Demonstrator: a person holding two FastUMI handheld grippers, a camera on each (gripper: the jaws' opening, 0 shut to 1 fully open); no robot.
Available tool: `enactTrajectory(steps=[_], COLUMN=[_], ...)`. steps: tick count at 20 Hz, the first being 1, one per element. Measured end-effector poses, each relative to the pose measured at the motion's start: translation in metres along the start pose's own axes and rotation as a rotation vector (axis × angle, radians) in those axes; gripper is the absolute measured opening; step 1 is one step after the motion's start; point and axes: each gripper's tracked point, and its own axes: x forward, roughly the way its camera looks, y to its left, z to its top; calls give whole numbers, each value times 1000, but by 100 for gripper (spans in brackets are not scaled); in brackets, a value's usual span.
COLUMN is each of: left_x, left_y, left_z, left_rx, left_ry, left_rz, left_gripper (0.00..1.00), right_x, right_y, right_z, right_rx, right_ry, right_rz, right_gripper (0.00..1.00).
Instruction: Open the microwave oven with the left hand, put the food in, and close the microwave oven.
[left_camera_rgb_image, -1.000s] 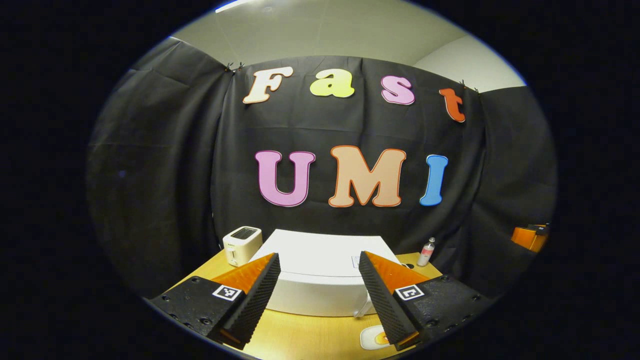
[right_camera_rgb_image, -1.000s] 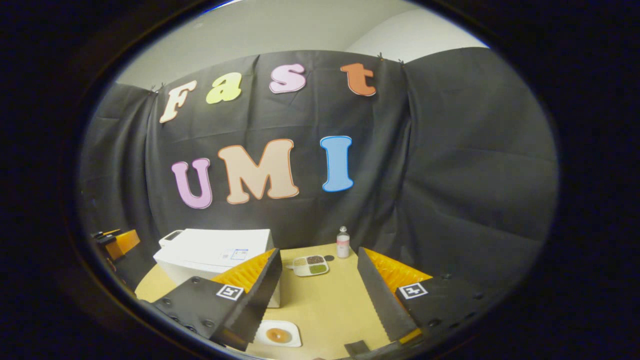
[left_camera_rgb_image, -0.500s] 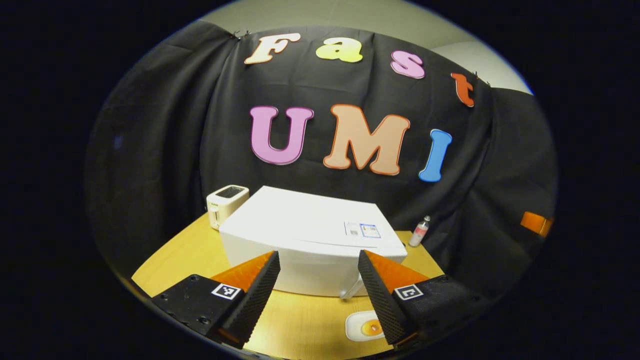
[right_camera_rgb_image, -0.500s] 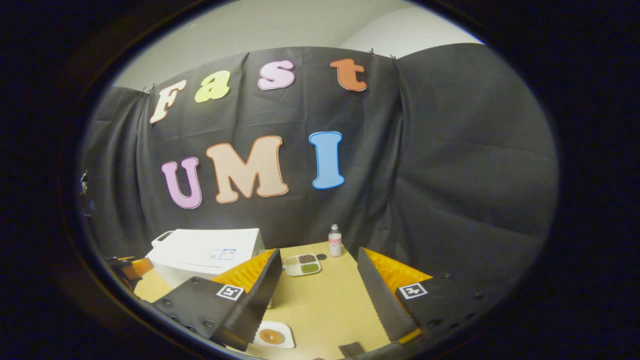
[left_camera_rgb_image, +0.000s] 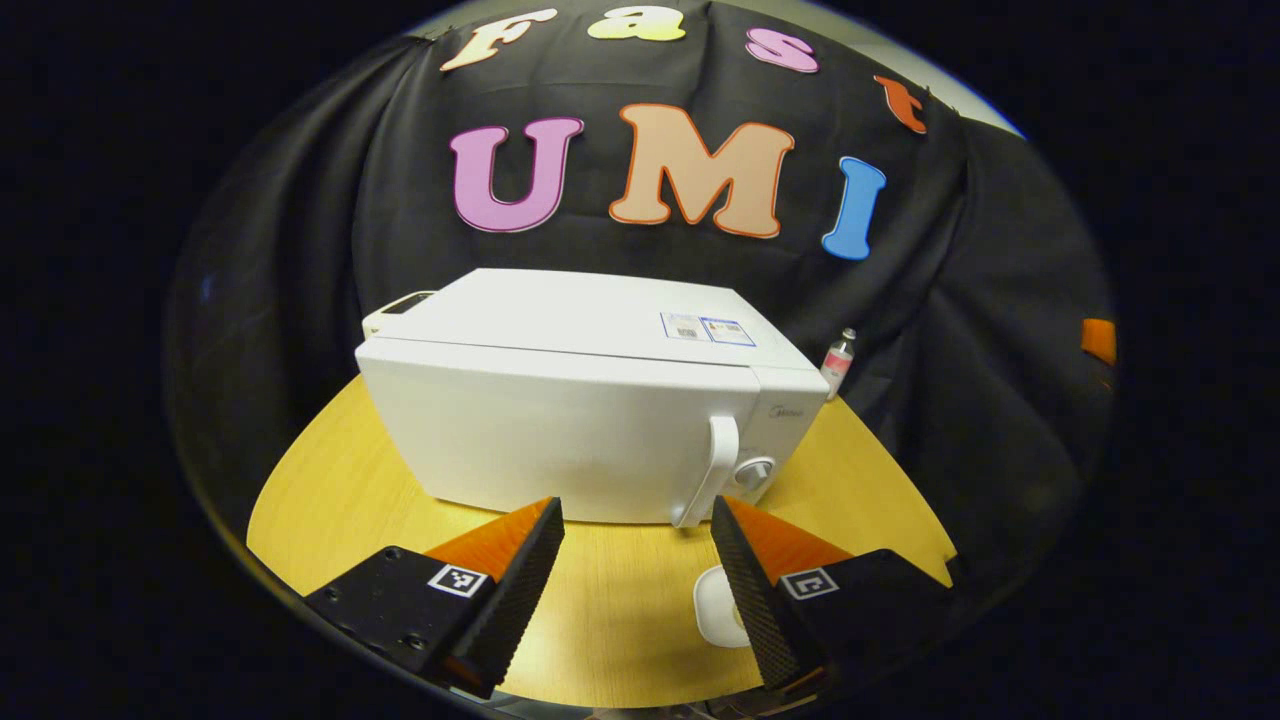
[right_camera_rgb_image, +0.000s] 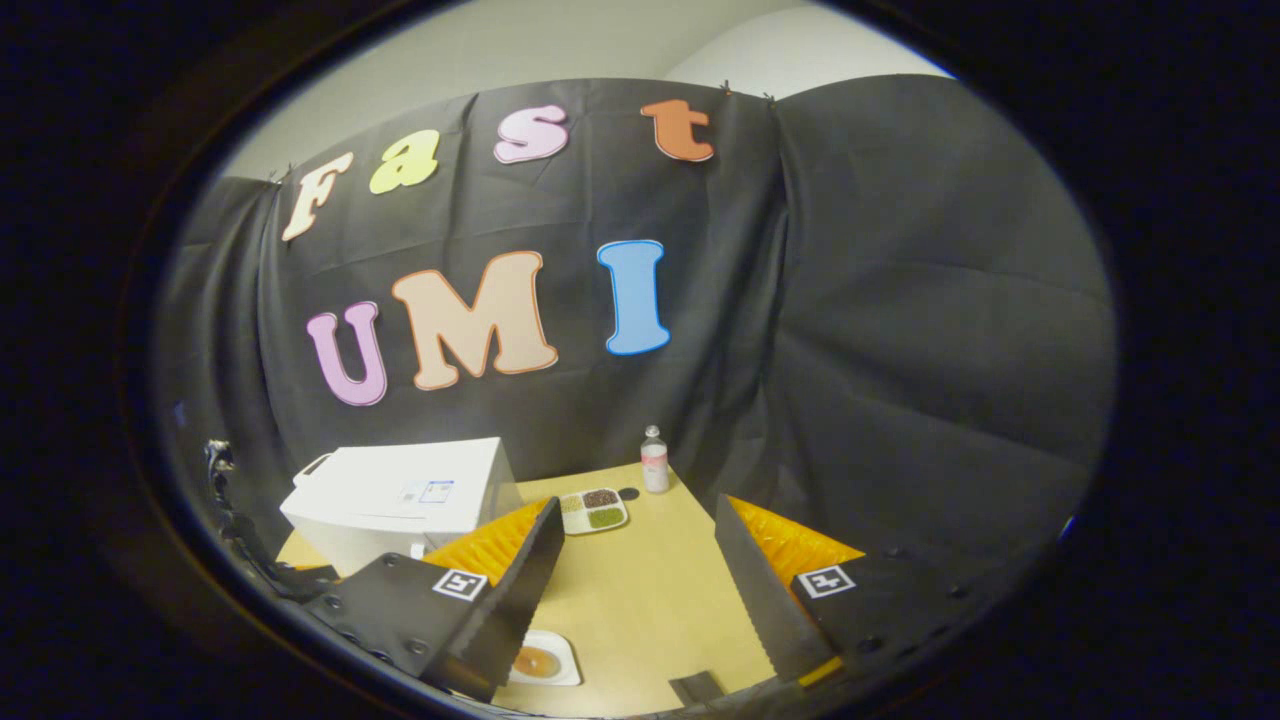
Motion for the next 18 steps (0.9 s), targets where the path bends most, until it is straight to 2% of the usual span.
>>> enactTrajectory(steps=[3, 8, 11, 12, 16, 18], left_x=[18, 51, 73, 78, 96, 105], left_y=[-20, -46, -52, -52, -56, -57], left_z=[-15, -37, -47, -51, -52, -53], left_rx=[32, 62, 87, 94, 91, 97], left_ry=[40, 88, 116, 125, 133, 145], left_rz=[-43, -119, -130, -129, -129, -128], left_gripper=[91, 81, 76, 73, 61, 60], right_x=[-4, -14, -15, -15, -15, -13], right_y=[-5, -13, -21, -23, -32, -33], right_z=[-4, -5, -5, -6, -10, -15], right_rx=[3, 1, 7, 10, 12, 14], right_ry=[8, 12, 12, 13, 22, 33], right_rz=[-13, -32, -50, -57, -76, -77], right_gripper=[94, 99, 94, 99, 99, 96])
